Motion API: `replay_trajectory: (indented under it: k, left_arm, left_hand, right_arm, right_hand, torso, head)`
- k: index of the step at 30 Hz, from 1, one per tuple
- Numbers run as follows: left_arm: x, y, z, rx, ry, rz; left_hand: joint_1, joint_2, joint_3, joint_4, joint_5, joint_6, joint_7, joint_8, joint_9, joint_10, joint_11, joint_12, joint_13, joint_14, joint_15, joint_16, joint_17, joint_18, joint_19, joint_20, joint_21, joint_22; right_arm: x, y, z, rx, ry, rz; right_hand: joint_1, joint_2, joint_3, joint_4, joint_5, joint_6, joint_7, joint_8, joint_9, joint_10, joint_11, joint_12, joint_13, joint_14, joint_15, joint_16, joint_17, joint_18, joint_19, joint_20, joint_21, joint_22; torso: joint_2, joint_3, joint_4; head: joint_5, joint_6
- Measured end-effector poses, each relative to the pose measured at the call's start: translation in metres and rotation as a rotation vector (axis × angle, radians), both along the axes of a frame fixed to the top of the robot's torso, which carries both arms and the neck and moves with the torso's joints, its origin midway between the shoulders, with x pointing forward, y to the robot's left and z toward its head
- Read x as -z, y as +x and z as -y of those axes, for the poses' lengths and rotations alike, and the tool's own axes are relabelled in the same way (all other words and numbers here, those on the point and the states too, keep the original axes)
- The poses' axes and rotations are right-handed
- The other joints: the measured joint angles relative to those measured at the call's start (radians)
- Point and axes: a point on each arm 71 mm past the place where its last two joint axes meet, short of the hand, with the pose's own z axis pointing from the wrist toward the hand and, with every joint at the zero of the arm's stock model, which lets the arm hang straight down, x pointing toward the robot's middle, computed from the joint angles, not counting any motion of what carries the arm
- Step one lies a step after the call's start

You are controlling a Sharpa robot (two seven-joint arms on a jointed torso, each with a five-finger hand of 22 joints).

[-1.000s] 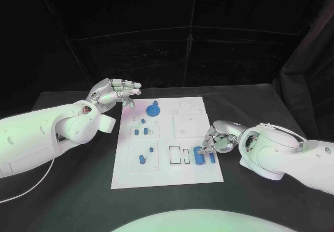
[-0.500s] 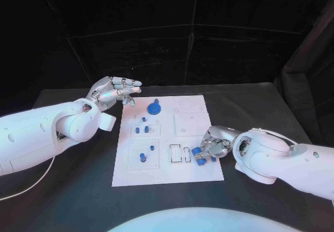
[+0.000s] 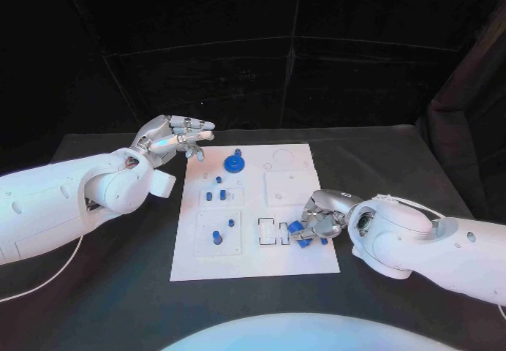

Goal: Assemble the parts on the task board

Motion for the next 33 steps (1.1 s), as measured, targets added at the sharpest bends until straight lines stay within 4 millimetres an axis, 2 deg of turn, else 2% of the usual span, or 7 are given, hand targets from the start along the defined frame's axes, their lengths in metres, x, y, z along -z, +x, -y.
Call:
replay_trajectory:
  k: [2,6,12,15,23,29,33]
  left_arm:
    - [0.0,0.0,0.0,0.0,0.0,0.0]
    - [0.0,0.0,0.0,0.0,0.0,-0.001]
    - [0.001,0.0,0.0,0.003,0.001,-0.003]
    - [0.001,0.0,0.0,0.003,0.001,-0.003]
    - [0.001,0.0,0.001,0.005,0.001,-0.005]
    - [0.001,-0.001,0.001,0.008,0.0,-0.005]
    - [0.001,-0.001,0.002,0.01,-0.001,-0.006]
  left_hand:
    - [0.0,0.0,0.0,0.0,0.0,0.0,0.0,0.0,0.0,0.0,0.0,0.0,0.0,0.0,0.0,0.0,0.0,0.0,0.0,0.0,0.0,0.0]
    - [0.0,0.0,0.0,0.0,0.0,0.0,0.0,0.0,0.0,0.0,0.0,0.0,0.0,0.0,0.0,0.0,0.0,0.0,0.0,0.0,0.0,0.0]
    - [0.0,0.0,0.0,0.0,0.0,0.0,0.0,0.0,0.0,0.0,0.0,0.0,0.0,0.0,0.0,0.0,0.0,0.0,0.0,0.0,0.0,0.0]
    - [0.0,0.0,0.0,0.0,0.0,0.0,0.0,0.0,0.0,0.0,0.0,0.0,0.0,0.0,0.0,0.0,0.0,0.0,0.0,0.0,0.0,0.0]
    - [0.0,0.0,0.0,0.0,0.0,0.0,0.0,0.0,0.0,0.0,0.0,0.0,0.0,0.0,0.0,0.0,0.0,0.0,0.0,0.0,0.0,0.0]
    - [0.0,0.0,0.0,0.0,0.0,0.0,0.0,0.0,0.0,0.0,0.0,0.0,0.0,0.0,0.0,0.0,0.0,0.0,0.0,0.0,0.0,0.0]
    - [0.0,0.0,0.0,0.0,0.0,0.0,0.0,0.0,0.0,0.0,0.0,0.0,0.0,0.0,0.0,0.0,0.0,0.0,0.0,0.0,0.0,0.0]
  right_arm:
    - [0.0,-0.002,0.001,0.004,0.006,0.001]
    - [0.0,-0.007,0.004,0.023,0.031,-0.011]
    - [-0.002,-0.013,0.008,0.082,0.109,-0.039]
    - [-0.005,-0.016,0.007,0.106,0.16,-0.042]
    - [-0.01,-0.018,0.0,0.137,0.247,-0.035]
    - [-0.008,-0.016,-0.019,0.12,0.276,-0.059]
    - [-0.005,-0.015,-0.031,0.112,0.275,-0.084]
  right_hand:
    - [0.008,0.008,-0.002,-0.006,0.053,-0.001,-0.003,0.009,0.009,0.0,0.0,0.0,0.0,0.003,-0.003,0.047,0.019,0.0,0.0,0.0,0.0,0.0]
    - [0.021,0.021,-0.004,-0.009,0.138,-0.002,-0.004,0.007,0.016,0.0,0.0,-0.005,0.0,0.003,-0.003,0.058,0.022,0.0,0.0,0.0,0.0,0.0]
    - [0.021,0.022,-0.015,-0.004,0.211,-0.003,-0.004,0.009,0.025,0.0,0.0,-0.005,0.0,0.003,-0.003,0.062,0.022,0.0,0.0,0.0,0.004,0.0]
    - [0.009,0.034,-0.024,0.005,0.211,0.003,-0.009,0.011,0.029,0.002,-0.002,-0.005,0.0,0.003,-0.003,0.062,0.022,0.0,0.0,0.0,0.004,0.0]
    - [0.004,0.039,-0.027,0.008,0.211,0.012,-0.011,0.013,0.032,0.0,-0.007,-0.005,0.0,0.003,-0.003,0.066,0.022,0.0,0.0,0.0,0.004,0.0]
    - [-0.008,0.051,-0.031,0.012,0.196,0.017,-0.017,0.018,0.036,0.0,-0.007,-0.011,0.0,0.003,-0.003,0.066,0.022,0.0,0.0,0.0,0.004,0.0]
    - [-0.016,0.059,-0.031,0.012,0.185,0.021,-0.014,0.022,0.039,0.002,-0.009,-0.018,0.0,0.003,-0.003,0.066,0.022,0.0,0.0,0.0,0.004,0.0]
  torso:
    - [0.0,0.0,-0.0009]
    - [0.0,0.0,-0.0019]
    - [-0.001,-0.0006,-0.0018]
    - [-0.001,-0.0015,-0.0003]
    - [-0.001,-0.0024,0.0005]
    - [0.001,-0.0024,-0.0007]
    - [0.001,-0.0025,-0.0006]
  head:
    - [0.001,0.0]
    - [0.002,0.001]
    - [0.0,0.004]
    - [0.0,0.006]
    - [0.005,0.008]
    - [0.008,0.007]
    - [0.009,0.005]
